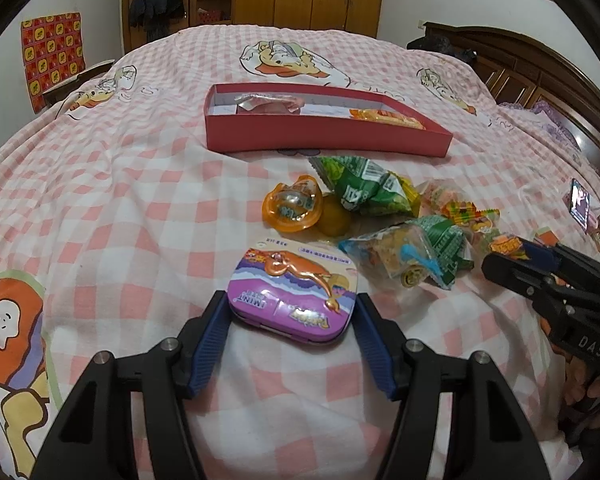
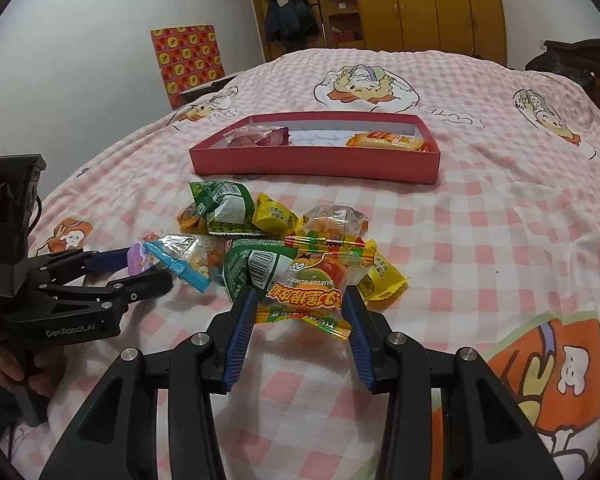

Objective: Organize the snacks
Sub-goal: 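Carry the purple tin and candy strip toward the red box with both tools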

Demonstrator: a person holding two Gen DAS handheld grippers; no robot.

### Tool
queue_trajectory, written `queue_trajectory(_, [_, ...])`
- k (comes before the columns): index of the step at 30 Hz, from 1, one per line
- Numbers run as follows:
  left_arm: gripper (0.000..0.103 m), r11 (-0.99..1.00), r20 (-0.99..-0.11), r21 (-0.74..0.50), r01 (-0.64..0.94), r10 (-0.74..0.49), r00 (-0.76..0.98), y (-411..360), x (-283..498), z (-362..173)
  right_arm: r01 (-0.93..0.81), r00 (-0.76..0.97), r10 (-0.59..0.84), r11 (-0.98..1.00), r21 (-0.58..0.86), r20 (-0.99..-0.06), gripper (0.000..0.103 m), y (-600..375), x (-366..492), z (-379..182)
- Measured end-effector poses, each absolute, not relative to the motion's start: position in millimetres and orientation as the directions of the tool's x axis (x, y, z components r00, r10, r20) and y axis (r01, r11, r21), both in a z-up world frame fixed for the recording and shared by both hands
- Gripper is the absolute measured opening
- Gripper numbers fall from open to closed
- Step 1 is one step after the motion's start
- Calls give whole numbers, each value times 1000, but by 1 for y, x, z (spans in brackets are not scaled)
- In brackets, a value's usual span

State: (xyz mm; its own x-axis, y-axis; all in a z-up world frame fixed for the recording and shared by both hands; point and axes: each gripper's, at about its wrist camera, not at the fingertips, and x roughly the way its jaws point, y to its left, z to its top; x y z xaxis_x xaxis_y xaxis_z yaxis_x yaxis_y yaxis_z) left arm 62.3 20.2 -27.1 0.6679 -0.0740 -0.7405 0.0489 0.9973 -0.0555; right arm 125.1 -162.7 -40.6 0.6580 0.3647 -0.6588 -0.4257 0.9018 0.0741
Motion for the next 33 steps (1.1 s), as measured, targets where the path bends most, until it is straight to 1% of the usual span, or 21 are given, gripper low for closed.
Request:
queue_trajectory(4, [65,998,-744,-51,39,-64,665,20,62,-26,-424,653,370,901,86,-661,45,-164,126,-41])
queue_trajectory(8, [65,999,-744,-40,33,-52,666,19,61,-23,-443,639,416,887,133,-647,45,-167,125,-40])
queue_trajectory(18, [65,998,-711,-58,12,-50,701,27,55,2,-481,652,435,870,104,-621,45,-157,115,-30])
queue_trajectory(29, [65,998,-692,-55,12,-47,721,31,54,23,-509,640,495,846,158,-588,45,-163,112,-4])
queue_trajectory(33, [65,998,-689,-59,19,-55,723,30,55,25,-504,635,492,848,164,-595,45,-164,115,-1])
